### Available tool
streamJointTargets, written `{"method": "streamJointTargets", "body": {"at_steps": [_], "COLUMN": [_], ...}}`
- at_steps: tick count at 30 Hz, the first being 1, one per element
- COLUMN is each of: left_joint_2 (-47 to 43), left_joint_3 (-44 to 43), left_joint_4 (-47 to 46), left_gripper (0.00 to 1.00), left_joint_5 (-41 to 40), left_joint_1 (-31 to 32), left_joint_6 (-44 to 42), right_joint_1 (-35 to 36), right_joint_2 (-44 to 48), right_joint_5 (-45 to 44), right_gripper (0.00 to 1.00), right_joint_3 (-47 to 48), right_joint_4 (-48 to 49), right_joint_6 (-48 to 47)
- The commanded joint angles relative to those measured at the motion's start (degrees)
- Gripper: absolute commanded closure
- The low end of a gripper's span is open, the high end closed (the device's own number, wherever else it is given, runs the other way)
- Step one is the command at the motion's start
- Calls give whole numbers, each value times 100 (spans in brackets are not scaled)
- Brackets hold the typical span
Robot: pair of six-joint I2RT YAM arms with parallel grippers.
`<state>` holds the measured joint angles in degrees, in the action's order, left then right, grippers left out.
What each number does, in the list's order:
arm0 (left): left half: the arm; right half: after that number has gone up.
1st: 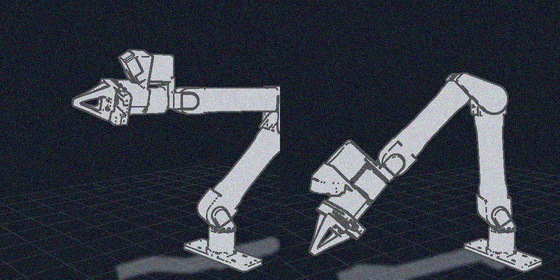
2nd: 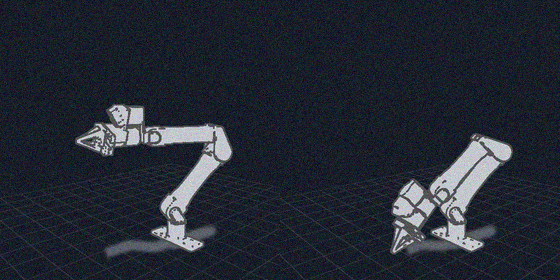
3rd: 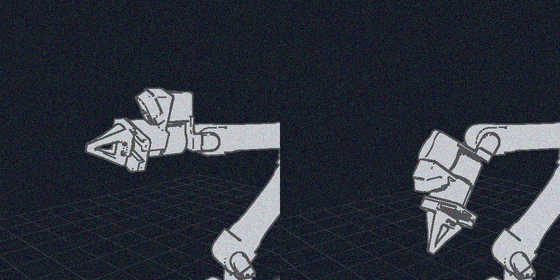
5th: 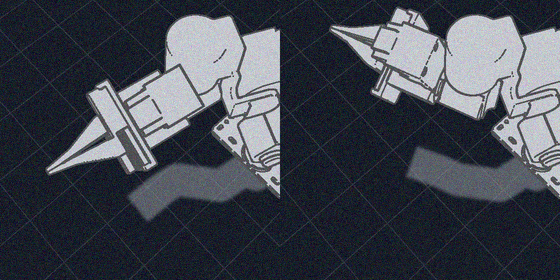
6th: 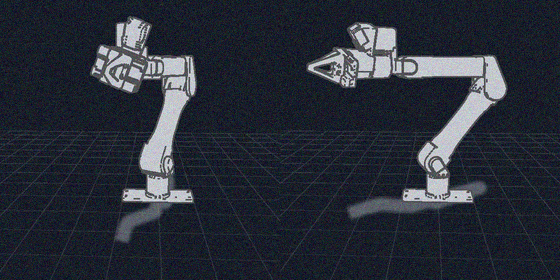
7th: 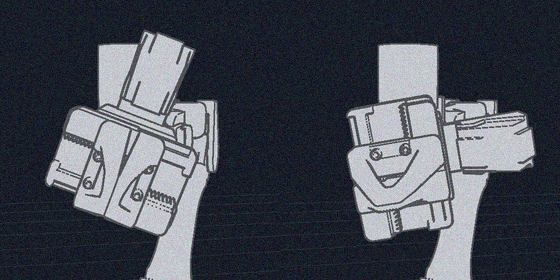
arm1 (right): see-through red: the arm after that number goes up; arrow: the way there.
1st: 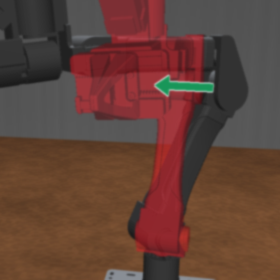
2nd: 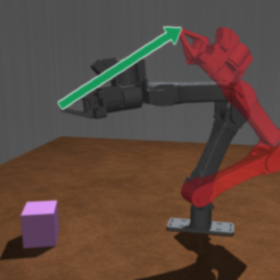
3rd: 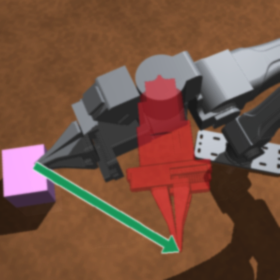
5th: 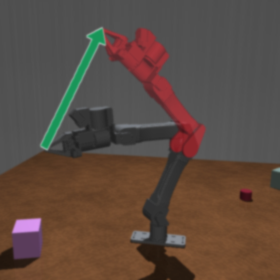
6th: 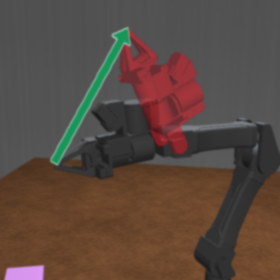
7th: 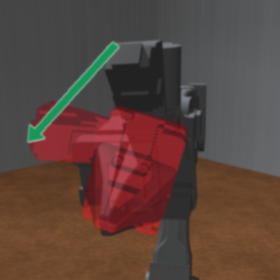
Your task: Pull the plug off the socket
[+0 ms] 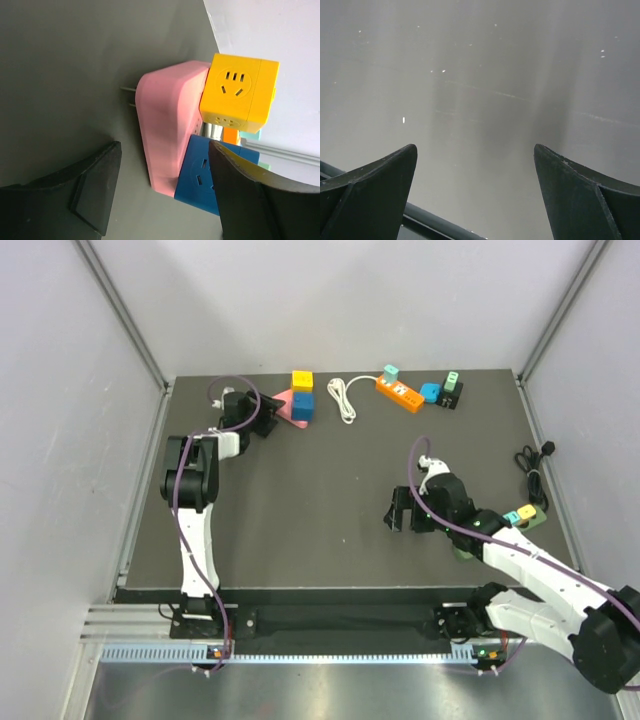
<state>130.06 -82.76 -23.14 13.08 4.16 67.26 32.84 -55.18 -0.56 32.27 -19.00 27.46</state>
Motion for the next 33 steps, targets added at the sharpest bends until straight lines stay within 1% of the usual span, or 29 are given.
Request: {"method": "streamJointTargets", "body": {"at_steps": [1,5,9,13,14,16,18,20,23,25,26,27,28,31,33], "left_joint_2": [-25,256,432,590,643,731,801,767,635,494,433,415,398,222,-15], "left_joint_3": [-178,-196,-468,-679,-741,-829,-899,-909,-716,-487,-434,-338,-294,66,487], "left_joint_4": [256,-190,-104,-104,-60,-77,-60,28,29,-7,-15,-33,-24,-129,-331], "left_gripper": [25,30,31,32,33,34,44,61,68,75,84,89,100,100,100], "left_joint_5": [-183,97,238,362,423,493,564,599,625,652,713,748,801,880,942], "left_joint_1": [-29,-82,-82,-82,-82,-91,-91,-100,-126,-135,-153,-153,-161,-170,-162], "left_joint_6": [-372,-91,-152,-117,-108,-56,-47,-134,-240,-275,-284,-293,-302,-302,-241], "right_joint_1": [-128,-164,-155,-164,-164,-164,-164,-164,-164,-164,-164,-164,-155,-164,-164], "right_joint_2": [77,86,130,270,340,402,481,499,263,52,-10,-80,-203,-370,-432], "right_joint_5": [-129,-111,29,29,38,249,346,363,433,486,478,486,486,355,337], "right_gripper": [0,1,0,0,0,0,0,0,0,0,0,0,0,0,0], "right_joint_3": [297,411,762,719,710,675,596,509,552,596,657,684,727,877,983], "right_joint_4": [-112,-208,-498,-604,-657,-675,-631,-587,-631,-675,-683,-692,-692,-701,-649], "right_joint_6": [-136,152,233,172,154,145,233,391,479,418,392,357,269,190,128]}}
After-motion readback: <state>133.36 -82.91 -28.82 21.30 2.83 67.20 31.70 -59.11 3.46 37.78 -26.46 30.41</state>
